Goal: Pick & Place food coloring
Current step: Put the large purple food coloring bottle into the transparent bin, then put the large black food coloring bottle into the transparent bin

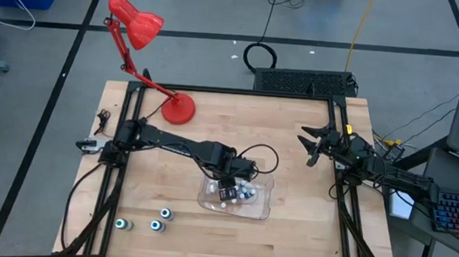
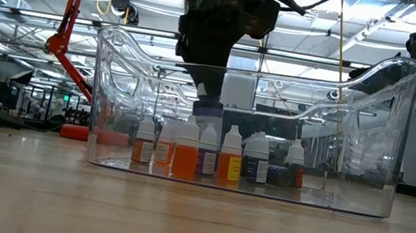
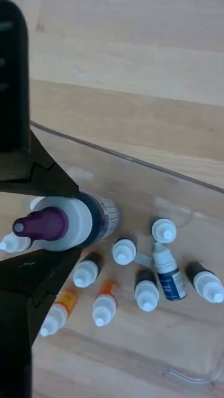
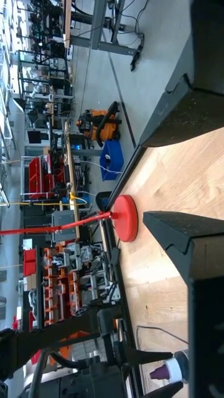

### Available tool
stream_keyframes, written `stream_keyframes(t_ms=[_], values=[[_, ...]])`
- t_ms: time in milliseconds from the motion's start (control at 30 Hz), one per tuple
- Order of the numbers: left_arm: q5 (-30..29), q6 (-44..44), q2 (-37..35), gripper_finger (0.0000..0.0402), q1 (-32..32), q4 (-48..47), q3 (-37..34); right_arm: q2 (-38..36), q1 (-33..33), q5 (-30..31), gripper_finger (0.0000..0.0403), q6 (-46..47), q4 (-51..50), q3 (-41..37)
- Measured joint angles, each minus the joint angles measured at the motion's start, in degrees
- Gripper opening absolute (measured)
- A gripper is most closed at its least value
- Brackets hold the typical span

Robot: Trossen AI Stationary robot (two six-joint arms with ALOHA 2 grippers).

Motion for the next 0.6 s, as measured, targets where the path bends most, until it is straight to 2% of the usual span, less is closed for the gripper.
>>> stream_keyframes(t_ms=[267, 333, 467, 600], values=[[0.0, -0.7, 0.1, 0.0124, -0.1, 1.4, 0.2, 0.0, 0.0, 0.0, 0.0167, 0.0, 0.0, 0.0], [0.0, -1.2, 0.1, 0.0153, -0.3, 1.7, 0.2, 0.0, 0.0, 0.0, 0.0167, 0.0, 0.0, 0.0], [0.2, -1.9, 0.5, 0.0238, -0.7, 2.3, 0.1, 0.0, 0.0, 0.0, 0.0167, 0.0, 0.0, 0.0], [0.2, -1.9, -0.1, 0.0289, -0.8, 2.5, 0.1, 0.0, 0.0, 0.0, 0.0167, 0.0, 0.0, 0.0]])
